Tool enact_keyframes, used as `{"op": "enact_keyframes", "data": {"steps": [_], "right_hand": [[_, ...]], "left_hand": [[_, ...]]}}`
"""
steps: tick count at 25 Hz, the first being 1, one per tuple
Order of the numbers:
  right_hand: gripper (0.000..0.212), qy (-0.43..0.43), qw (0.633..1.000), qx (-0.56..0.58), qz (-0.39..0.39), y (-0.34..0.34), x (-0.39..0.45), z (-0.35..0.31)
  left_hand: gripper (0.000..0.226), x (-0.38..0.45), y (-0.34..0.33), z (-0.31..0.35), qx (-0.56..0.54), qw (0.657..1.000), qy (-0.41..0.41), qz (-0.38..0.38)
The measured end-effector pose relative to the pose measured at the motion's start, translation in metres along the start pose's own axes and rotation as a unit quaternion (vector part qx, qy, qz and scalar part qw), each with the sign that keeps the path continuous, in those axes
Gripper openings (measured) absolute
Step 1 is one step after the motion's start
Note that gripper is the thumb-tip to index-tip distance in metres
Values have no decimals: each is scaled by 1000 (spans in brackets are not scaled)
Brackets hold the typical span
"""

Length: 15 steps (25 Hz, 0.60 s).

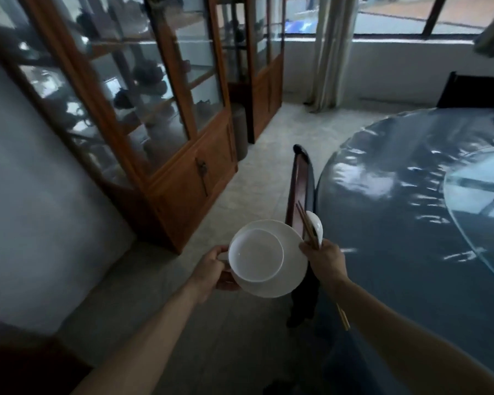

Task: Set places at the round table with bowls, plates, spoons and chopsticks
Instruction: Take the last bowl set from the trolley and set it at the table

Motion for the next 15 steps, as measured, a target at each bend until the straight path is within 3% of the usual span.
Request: {"op": "enact_keyframes", "data": {"steps": [15], "right_hand": [[16, -137, 974, 65, 166, 74, 178, 2]], "left_hand": [[21, 227, -151, 120, 134, 980, 23, -143]]}}
Point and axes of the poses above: each hand's wrist, its own x-axis towards the middle knuckle, its own y-axis out of the back of the hand, z = x × y, the point moved 4 cm from there along x, towards the middle knuckle, and after that the axes turned 11 degrees about -x, right-handed, at the moved point
